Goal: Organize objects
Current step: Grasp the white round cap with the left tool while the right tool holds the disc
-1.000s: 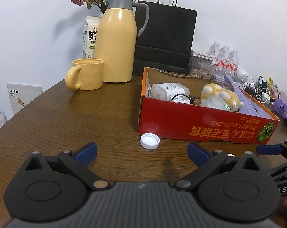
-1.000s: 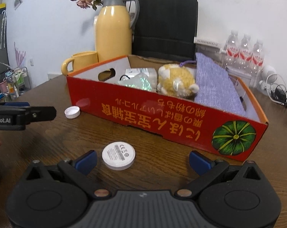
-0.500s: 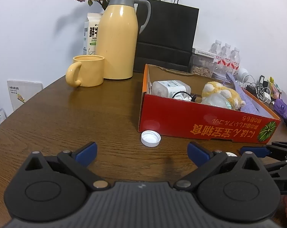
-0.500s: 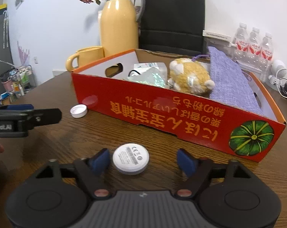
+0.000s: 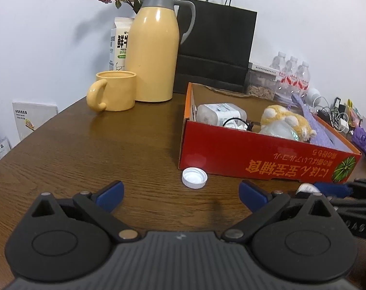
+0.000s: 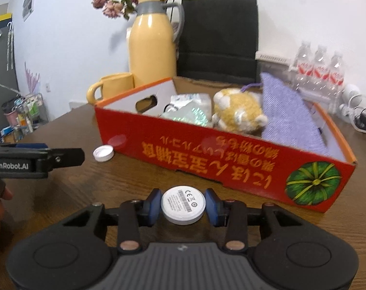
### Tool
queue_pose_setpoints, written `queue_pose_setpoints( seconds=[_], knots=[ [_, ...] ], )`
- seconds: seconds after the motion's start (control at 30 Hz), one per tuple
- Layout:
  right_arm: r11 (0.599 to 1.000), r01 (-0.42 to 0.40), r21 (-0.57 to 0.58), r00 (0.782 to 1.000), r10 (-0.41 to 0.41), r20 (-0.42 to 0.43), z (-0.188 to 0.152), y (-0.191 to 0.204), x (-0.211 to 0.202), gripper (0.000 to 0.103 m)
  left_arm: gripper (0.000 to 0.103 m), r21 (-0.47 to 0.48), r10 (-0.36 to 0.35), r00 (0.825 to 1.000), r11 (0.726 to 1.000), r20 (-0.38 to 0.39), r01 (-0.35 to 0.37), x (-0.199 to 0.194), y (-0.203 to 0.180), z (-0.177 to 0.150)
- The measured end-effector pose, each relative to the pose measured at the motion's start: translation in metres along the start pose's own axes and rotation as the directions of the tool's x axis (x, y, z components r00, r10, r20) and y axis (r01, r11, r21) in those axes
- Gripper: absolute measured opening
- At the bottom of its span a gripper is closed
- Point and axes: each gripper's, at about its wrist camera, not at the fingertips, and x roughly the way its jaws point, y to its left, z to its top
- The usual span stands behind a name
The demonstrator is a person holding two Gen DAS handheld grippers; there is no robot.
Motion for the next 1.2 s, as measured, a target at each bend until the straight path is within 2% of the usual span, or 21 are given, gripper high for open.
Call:
queue_pose_setpoints(
  seconds=[0.2, 0.47, 0.77, 0.9, 1.2],
  knots=[
    [0.997, 0.071, 0.016, 0.995, -0.072, 0.070, 0.000, -0.015, -0.012, 0.038, 0.103, 0.023, 0.013, 1.000, 1.000, -0.018, -0.013, 0.007, -0.007, 0.004],
    [0.992, 0.121, 0.038, 0.986, -0.125, 0.111, -0.003, -0.036, -0.021, 0.038, 0.103, 0.041, 0.065, 0.996, 0.997, -0.063, -0.063, 0.028, -0.014, 0.013],
    [0.993, 0.116, 0.032, 0.985, -0.119, 0.126, -0.004, -0.037, -0.024, 0.038, 0.103, 0.084, 0.118, 0.987, 0.990, -0.110, -0.109, 0.052, -0.024, 0.018],
    [0.993, 0.110, 0.029, 0.985, -0.113, 0.127, -0.005, -0.036, -0.024, 0.038, 0.103, 0.076, 0.138, 0.977, 0.989, -0.163, -0.127, 0.064, -0.021, 0.018],
    [0.994, 0.106, 0.025, 0.986, -0.108, 0.129, -0.005, -0.035, -0.025, 0.038, 0.103, 0.077, 0.136, 0.978, 0.989, -0.161, -0.125, 0.068, -0.020, 0.020]
  ],
)
